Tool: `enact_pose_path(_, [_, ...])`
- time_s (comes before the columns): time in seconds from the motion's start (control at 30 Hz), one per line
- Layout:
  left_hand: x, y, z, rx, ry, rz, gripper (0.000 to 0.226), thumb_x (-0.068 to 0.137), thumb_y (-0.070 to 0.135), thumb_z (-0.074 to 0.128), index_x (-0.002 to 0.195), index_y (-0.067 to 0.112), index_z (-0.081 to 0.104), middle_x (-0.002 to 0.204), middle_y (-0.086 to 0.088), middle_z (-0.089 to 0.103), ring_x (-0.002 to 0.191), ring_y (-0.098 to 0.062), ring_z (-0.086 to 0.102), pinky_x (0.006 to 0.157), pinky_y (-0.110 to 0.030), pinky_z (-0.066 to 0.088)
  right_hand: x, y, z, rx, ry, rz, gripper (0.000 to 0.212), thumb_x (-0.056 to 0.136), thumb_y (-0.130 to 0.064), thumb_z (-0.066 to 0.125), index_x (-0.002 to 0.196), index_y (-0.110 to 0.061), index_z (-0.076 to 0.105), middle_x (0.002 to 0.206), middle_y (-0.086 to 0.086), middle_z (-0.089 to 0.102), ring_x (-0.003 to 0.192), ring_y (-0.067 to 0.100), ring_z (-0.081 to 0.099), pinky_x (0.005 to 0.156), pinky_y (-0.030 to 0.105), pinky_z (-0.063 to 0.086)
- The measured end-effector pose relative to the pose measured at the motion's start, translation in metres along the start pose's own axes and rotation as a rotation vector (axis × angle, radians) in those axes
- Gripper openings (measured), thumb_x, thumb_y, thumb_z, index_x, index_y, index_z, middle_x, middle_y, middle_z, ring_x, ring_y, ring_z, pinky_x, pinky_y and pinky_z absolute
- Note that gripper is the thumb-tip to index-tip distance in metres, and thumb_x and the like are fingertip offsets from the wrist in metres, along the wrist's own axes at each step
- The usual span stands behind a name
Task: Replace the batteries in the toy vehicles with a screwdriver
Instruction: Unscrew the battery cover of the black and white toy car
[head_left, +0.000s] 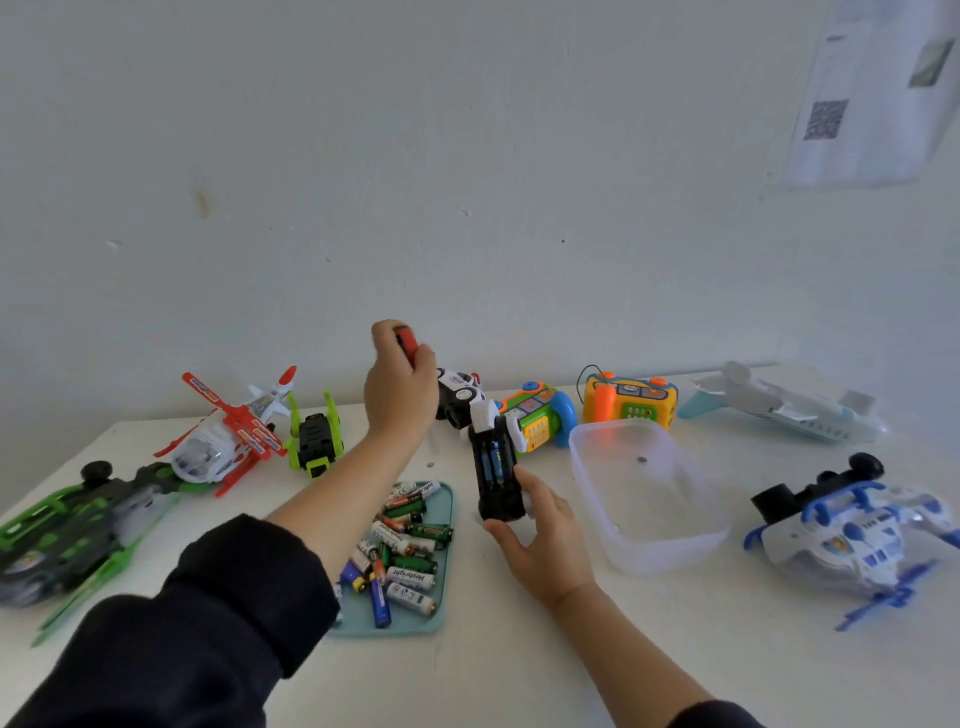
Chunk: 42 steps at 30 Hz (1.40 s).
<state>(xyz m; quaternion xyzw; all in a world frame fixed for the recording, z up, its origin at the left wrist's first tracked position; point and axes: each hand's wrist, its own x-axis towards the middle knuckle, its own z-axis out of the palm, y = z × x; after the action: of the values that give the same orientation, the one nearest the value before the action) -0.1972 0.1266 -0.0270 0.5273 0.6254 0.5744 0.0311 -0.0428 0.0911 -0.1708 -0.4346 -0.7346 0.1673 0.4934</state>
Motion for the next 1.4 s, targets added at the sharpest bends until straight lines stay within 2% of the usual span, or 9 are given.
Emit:
enact_pose_path(0.13, [-0.03, -0.001, -0.001, 0.267, -0.347, 0.39, 0.013, 0.082, 0.003, 0.053, 0.09, 0.012, 0.054, 0.08, 0.003, 0.05, 0.07, -0.024, 0.052, 0.06, -0.03, 0.038, -0.001, -0.001, -0.002, 0.049, -0.085, 0.118, 0.068, 0.072, -0.051, 0.061, 0.128, -0.016, 0.046, 0.099, -0.008, 0.058, 0.098, 0.022, 0.055, 0.08, 0.026, 0.041])
enact_pose_path(0.27, [-0.062, -0.016, 0.011, 0.425, -0.533, 0.35, 0.036, 0.087, 0.026, 0.063, 0.122, 0.018, 0.062, 0.115, 0.001, 0.055, 0.099, -0.021, 0.059, 0.08, -0.036, 0.05, 0.001, -0.008, -0.003, 0.157, -0.044, 0.143, 0.058, 0.073, -0.027, 0.076, 0.121, -0.018, 0.046, 0.099, -0.023, 0.056, 0.09, -0.007, 0.056, 0.077, 0.007, 0.039])
enact_pose_path(0.37, [-0.072, -0.019, 0.016, 0.346, -0.454, 0.312, 0.039, 0.087, 0.025, 0.065, 0.124, 0.015, 0.062, 0.12, 0.001, 0.055, 0.102, -0.021, 0.06, 0.085, -0.035, 0.05, 0.008, -0.015, -0.009, 0.211, -0.006, 0.138, 0.06, 0.073, -0.009, 0.079, 0.124, -0.008, 0.049, 0.097, -0.024, 0.055, 0.085, -0.015, 0.051, 0.073, -0.002, 0.036])
enact_pose_path(0.6, [-0.042, 0.034, 0.017, 0.042, -0.065, 0.274, 0.012, 0.079, 0.009, 0.072, 0.089, 0.002, 0.068, 0.089, -0.006, 0.062, 0.076, -0.015, 0.056, 0.07, -0.015, 0.038, 0.056, -0.047, -0.05, 0.18, 0.027, 0.028, 0.069, 0.074, -0.011, 0.078, 0.135, -0.009, 0.045, 0.1, -0.013, 0.059, 0.09, 0.0, 0.051, 0.077, 0.003, 0.037])
enact_pose_path(0.73, [-0.046, 0.062, 0.038, -0.133, -0.063, 0.226, 0.014, 0.082, 0.008, 0.069, 0.081, 0.008, 0.055, 0.074, 0.003, 0.056, 0.064, -0.007, 0.049, 0.06, -0.013, 0.037, 0.071, -0.037, -0.089, 0.074, 0.061, 0.028, 0.065, 0.076, -0.009, 0.076, 0.135, -0.009, 0.047, 0.111, 0.004, 0.064, 0.101, 0.016, 0.055, 0.085, 0.018, 0.037])
enact_pose_path(0.87, [-0.066, 0.071, 0.07, -0.263, -0.148, 0.048, 0.026, 0.083, 0.009, 0.069, 0.077, 0.017, 0.045, 0.066, 0.009, 0.049, 0.064, -0.008, 0.053, 0.057, -0.012, 0.036, 0.066, -0.008, -0.131, 0.01, 0.123, 0.144, 0.061, 0.077, -0.011, 0.074, 0.133, -0.016, 0.05, 0.106, 0.0, 0.063, 0.105, 0.023, 0.058, 0.086, 0.029, 0.046])
enact_pose_path(1.03, [-0.091, 0.057, 0.111, 0.179, -0.644, -0.007, 0.021, 0.08, 0.025, 0.073, 0.082, 0.017, 0.053, 0.082, -0.001, 0.055, 0.083, -0.025, 0.056, 0.063, -0.027, 0.035, 0.056, 0.016, -0.172, 0.002, 0.24, 0.296, 0.06, 0.081, -0.01, 0.072, 0.135, -0.012, 0.046, 0.105, -0.001, 0.056, 0.111, 0.02, 0.052, 0.084, 0.021, 0.034])
enact_pose_path(1.2, [-0.096, 0.043, 0.116, 0.598, -0.754, -0.091, 0.03, 0.088, 0.019, 0.057, 0.115, 0.009, 0.052, 0.107, -0.007, 0.062, 0.099, -0.026, 0.062, 0.069, -0.03, 0.045, 0.052, 0.023, -0.171, 0.035, 0.238, 0.343, 0.066, 0.081, -0.011, 0.072, 0.139, -0.011, 0.041, 0.118, 0.008, 0.058, 0.118, 0.023, 0.051, 0.089, 0.023, 0.034])
enact_pose_path(1.4, [-0.056, 0.041, 0.063, 0.64, -0.749, -0.167, 0.022, 0.092, 0.013, 0.044, 0.11, 0.002, 0.05, 0.082, -0.01, 0.058, 0.081, -0.026, 0.057, 0.066, -0.027, 0.042, 0.063, 0.008, -0.144, 0.09, 0.229, 0.301, 0.068, 0.081, -0.009, 0.072, 0.141, -0.013, 0.039, 0.105, 0.0, 0.057, 0.102, 0.012, 0.052, 0.083, 0.015, 0.032])
